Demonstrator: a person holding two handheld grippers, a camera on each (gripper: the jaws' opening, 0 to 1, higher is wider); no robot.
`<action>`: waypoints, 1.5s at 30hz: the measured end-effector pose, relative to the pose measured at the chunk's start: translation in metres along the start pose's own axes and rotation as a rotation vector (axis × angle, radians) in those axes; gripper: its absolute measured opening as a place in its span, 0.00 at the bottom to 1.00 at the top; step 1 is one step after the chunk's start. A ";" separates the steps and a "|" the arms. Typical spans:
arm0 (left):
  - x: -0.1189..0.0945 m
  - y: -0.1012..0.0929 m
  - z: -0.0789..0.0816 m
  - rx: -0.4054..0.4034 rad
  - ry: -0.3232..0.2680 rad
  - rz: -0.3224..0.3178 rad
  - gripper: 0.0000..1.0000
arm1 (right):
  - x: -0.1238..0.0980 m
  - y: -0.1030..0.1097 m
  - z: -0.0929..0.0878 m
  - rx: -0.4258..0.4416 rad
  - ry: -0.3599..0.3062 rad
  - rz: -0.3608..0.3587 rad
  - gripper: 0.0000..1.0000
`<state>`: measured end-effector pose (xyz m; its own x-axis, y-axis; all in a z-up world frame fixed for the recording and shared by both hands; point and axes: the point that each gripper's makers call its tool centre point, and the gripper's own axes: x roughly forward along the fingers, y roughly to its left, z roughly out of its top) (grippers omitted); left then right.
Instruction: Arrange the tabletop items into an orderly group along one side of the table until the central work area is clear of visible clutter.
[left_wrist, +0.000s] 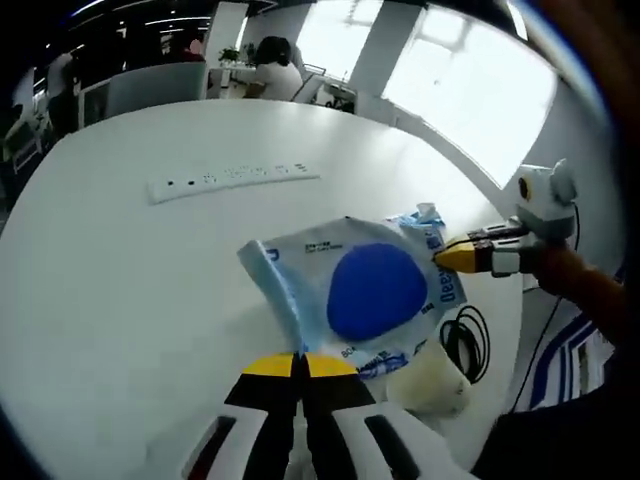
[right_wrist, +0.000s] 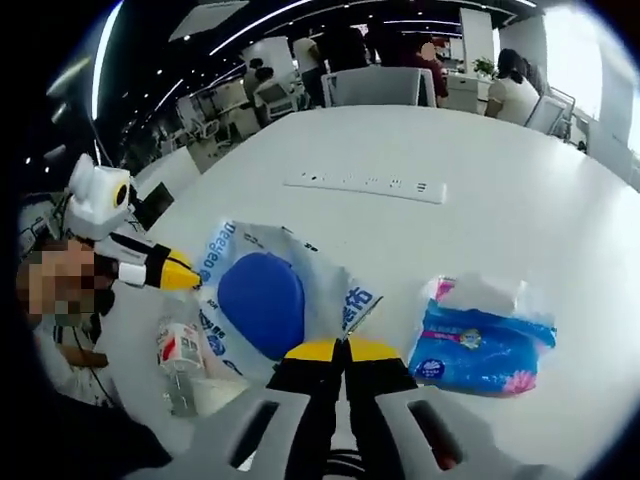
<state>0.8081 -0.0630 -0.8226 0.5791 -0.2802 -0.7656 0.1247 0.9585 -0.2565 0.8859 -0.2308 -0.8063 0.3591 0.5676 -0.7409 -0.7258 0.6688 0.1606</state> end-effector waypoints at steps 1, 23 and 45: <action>0.000 0.000 0.001 -0.010 -0.003 0.001 0.00 | 0.000 0.000 0.002 -0.005 0.002 0.001 0.00; 0.026 0.006 0.008 -0.089 -0.005 0.035 0.00 | 0.032 -0.026 0.011 -0.027 0.033 -0.024 0.00; 0.045 0.015 0.002 -0.010 0.041 0.063 0.01 | 0.060 -0.040 0.005 -0.081 0.069 -0.059 0.00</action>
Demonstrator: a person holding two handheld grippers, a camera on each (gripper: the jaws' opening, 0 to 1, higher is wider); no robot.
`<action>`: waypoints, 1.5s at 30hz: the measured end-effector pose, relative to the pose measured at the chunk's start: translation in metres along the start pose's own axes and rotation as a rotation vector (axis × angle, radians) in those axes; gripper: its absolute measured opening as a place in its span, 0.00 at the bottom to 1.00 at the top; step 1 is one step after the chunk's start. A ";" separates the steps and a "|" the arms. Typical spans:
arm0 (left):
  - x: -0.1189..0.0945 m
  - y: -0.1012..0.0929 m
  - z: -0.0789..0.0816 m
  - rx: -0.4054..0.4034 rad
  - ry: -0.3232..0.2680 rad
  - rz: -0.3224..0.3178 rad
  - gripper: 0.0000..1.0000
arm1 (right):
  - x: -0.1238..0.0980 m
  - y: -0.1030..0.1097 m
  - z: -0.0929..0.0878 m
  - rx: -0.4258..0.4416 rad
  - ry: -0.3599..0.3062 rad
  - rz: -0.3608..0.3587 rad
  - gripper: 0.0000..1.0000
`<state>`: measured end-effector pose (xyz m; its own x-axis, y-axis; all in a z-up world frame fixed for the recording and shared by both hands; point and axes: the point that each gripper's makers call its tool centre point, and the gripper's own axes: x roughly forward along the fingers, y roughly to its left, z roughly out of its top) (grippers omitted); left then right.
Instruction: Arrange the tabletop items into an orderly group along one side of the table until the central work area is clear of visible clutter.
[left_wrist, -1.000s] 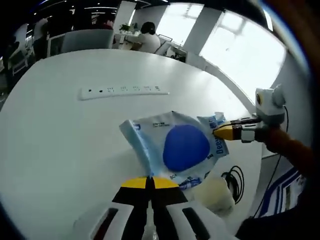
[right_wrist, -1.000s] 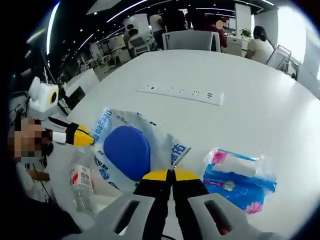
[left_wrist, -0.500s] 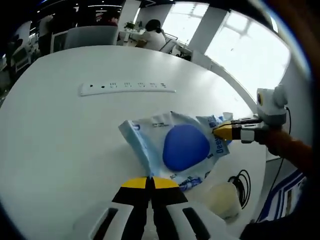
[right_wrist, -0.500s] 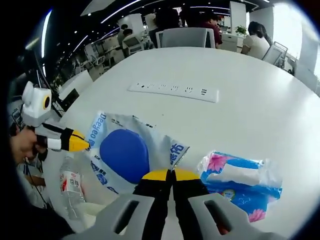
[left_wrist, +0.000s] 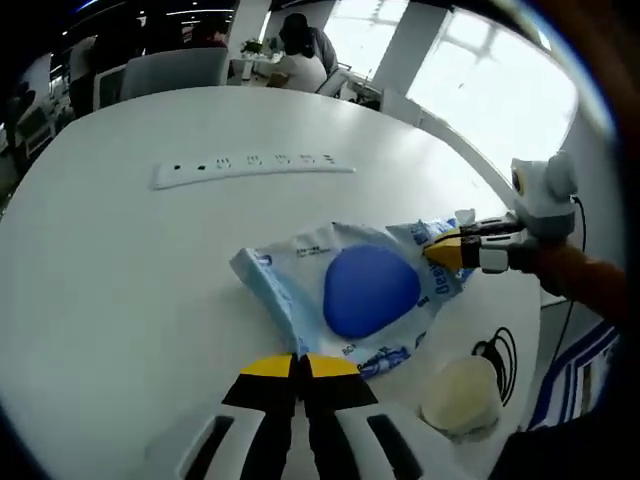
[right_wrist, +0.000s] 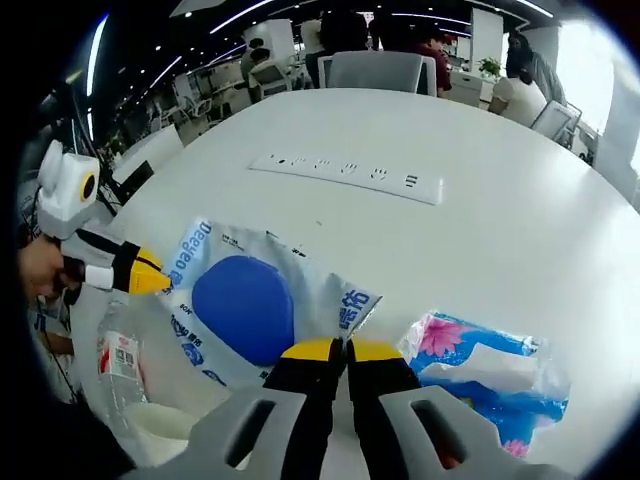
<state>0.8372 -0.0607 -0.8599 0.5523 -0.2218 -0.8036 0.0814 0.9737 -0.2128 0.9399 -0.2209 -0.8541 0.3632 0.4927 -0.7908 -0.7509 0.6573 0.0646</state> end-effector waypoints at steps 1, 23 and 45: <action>0.001 0.001 -0.001 0.008 0.006 0.003 0.01 | 0.000 0.000 0.001 -0.003 -0.002 0.000 0.01; -0.021 -0.002 0.016 0.035 -0.077 0.001 0.13 | -0.024 0.011 0.014 -0.044 -0.075 -0.018 0.18; -0.083 -0.009 -0.002 0.023 -0.159 0.000 0.34 | -0.089 0.033 0.006 -0.013 -0.182 0.018 0.52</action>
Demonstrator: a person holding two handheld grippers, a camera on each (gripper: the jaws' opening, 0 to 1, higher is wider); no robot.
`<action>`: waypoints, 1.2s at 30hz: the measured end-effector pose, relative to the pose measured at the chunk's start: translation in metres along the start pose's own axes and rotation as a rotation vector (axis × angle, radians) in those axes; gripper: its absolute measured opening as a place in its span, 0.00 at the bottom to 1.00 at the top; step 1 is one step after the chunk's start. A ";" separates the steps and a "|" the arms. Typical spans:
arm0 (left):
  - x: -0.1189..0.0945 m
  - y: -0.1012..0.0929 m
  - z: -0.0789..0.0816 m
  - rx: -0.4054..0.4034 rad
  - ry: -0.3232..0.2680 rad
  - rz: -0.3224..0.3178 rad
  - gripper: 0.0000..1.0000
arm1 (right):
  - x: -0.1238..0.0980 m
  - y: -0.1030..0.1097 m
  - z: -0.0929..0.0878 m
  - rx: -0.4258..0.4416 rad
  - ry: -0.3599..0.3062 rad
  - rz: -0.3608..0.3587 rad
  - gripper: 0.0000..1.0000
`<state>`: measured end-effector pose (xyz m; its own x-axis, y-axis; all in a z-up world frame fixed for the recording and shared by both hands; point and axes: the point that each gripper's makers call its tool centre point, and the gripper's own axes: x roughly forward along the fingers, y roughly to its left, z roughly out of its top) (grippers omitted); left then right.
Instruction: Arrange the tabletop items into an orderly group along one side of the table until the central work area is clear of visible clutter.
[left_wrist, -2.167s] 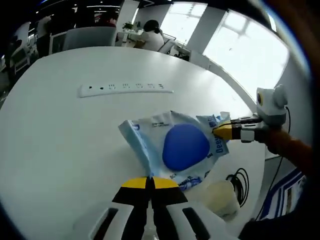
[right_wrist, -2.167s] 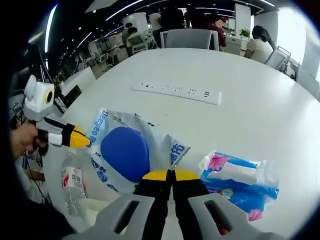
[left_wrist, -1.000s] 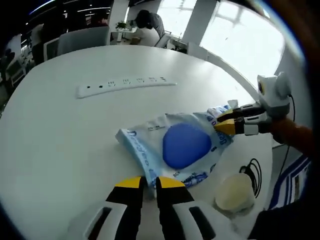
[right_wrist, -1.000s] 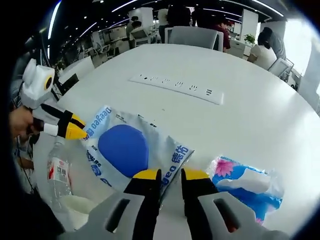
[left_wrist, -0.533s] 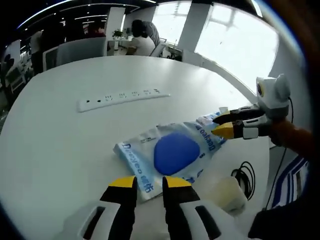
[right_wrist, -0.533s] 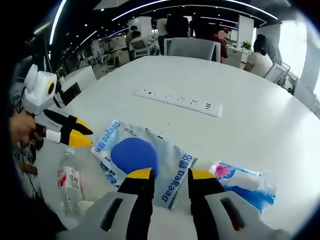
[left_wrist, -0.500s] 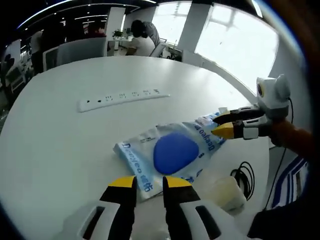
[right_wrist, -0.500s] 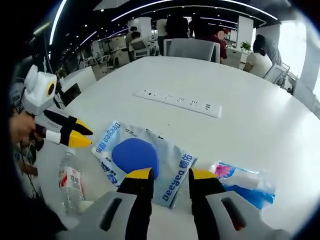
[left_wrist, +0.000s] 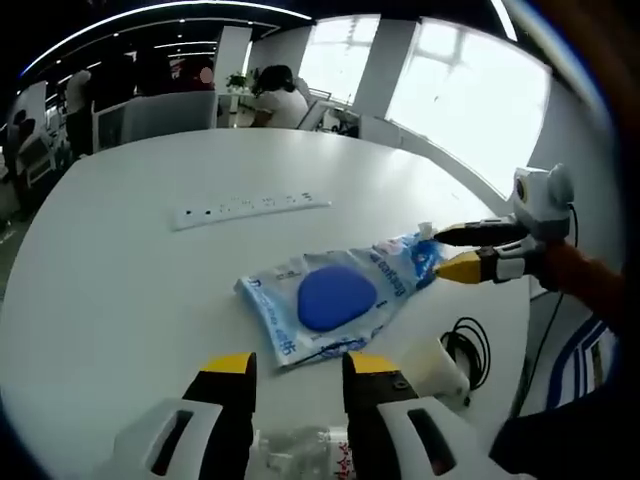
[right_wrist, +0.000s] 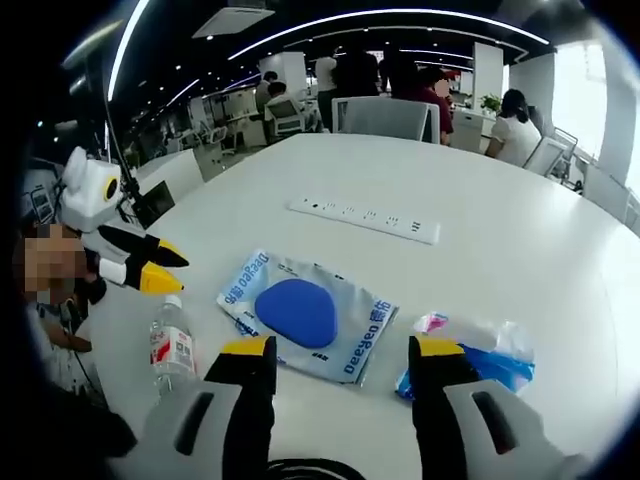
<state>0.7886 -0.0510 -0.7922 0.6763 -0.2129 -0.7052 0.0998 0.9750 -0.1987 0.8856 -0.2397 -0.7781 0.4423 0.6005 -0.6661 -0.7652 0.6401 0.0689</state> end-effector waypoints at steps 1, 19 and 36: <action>-0.003 0.001 -0.001 -0.005 -0.004 0.004 0.34 | -0.003 0.001 -0.001 0.001 -0.002 0.002 0.53; -0.063 0.027 -0.046 -0.125 -0.078 0.082 0.47 | -0.042 0.008 -0.020 0.029 -0.050 0.004 0.78; -0.114 0.007 -0.050 -0.044 -0.203 0.033 0.76 | -0.056 0.032 -0.007 -0.056 -0.068 0.042 0.99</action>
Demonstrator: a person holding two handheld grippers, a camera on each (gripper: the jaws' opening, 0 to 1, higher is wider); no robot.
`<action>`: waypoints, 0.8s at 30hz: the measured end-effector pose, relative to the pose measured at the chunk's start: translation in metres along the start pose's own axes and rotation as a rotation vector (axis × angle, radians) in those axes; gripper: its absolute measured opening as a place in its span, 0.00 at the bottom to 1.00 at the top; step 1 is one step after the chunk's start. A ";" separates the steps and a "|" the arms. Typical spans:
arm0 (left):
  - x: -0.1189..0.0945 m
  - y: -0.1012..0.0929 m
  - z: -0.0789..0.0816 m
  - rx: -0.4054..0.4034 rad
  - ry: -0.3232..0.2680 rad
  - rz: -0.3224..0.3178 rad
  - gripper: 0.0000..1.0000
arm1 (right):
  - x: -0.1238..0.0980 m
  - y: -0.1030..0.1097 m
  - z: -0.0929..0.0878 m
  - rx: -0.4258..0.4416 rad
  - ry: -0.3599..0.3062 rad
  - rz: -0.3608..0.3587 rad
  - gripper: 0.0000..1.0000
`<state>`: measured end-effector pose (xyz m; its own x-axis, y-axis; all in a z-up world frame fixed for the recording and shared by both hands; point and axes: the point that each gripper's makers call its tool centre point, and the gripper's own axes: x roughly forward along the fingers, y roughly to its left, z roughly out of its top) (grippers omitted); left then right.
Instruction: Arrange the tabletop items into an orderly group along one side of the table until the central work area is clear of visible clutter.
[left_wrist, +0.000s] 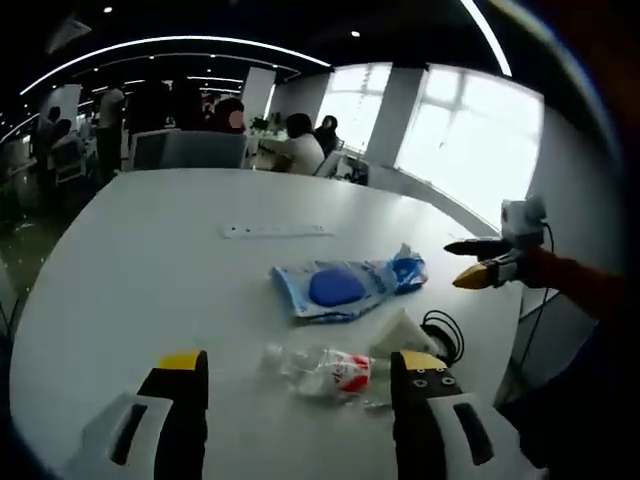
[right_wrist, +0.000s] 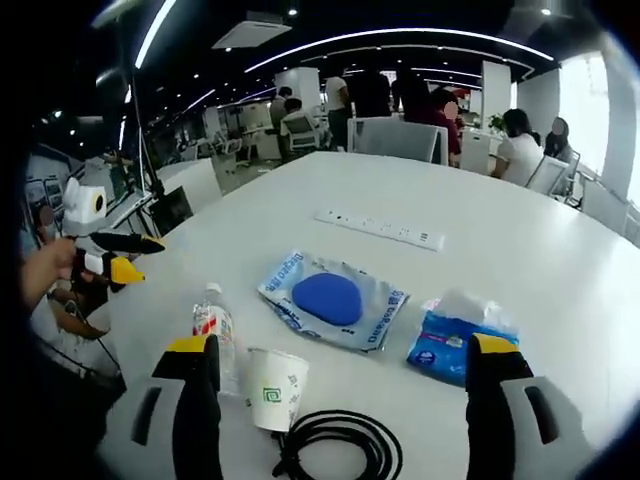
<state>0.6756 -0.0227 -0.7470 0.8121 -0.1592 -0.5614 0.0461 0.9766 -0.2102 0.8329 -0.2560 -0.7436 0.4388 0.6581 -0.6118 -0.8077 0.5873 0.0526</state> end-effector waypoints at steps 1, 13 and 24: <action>-0.004 -0.002 0.000 0.017 -0.006 -0.007 0.77 | -0.001 0.001 0.002 -0.005 -0.003 0.003 0.99; -0.016 -0.005 -0.005 0.091 0.006 -0.037 0.90 | 0.010 0.045 0.021 -0.082 0.033 0.072 0.99; -0.018 -0.007 -0.005 0.110 0.003 -0.057 0.99 | 0.044 0.100 0.037 -0.162 0.080 0.192 0.94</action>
<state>0.6577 -0.0271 -0.7395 0.8045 -0.2149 -0.5537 0.1559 0.9760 -0.1523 0.7864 -0.1511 -0.7356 0.2436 0.7074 -0.6635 -0.9287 0.3675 0.0508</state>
